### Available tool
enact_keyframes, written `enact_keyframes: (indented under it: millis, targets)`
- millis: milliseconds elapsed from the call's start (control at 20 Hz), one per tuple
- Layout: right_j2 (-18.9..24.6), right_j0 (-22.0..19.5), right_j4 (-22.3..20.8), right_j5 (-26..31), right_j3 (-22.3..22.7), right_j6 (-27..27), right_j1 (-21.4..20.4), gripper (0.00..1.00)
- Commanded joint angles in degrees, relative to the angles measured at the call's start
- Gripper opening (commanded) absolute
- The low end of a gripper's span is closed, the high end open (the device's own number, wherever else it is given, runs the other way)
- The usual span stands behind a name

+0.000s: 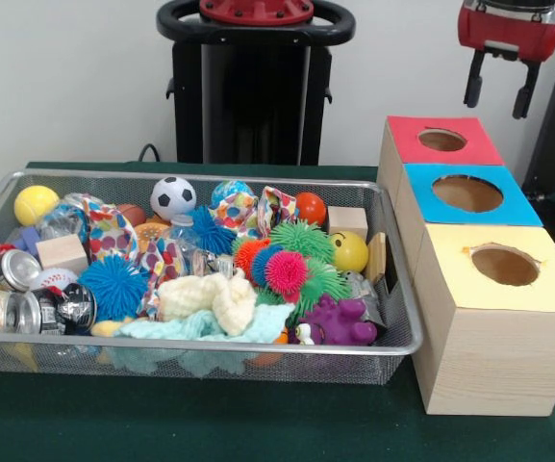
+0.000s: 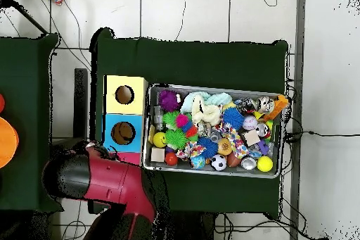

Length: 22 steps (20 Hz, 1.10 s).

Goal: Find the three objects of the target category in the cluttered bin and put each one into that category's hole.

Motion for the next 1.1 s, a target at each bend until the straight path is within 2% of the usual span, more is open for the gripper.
enact_keyframes:
  millis: [50,800,1100]
  targets:
    - [0.1,-2.6,-2.2,8.5,-8.0,11.0,2.3,1.0]
    - [1.9,-7.2,-2.9,5.7,-11.7,7.6,5.9,1.0]
    - [1.6,-8.0,-3.6,6.6,-14.1,7.2,7.2,1.0]
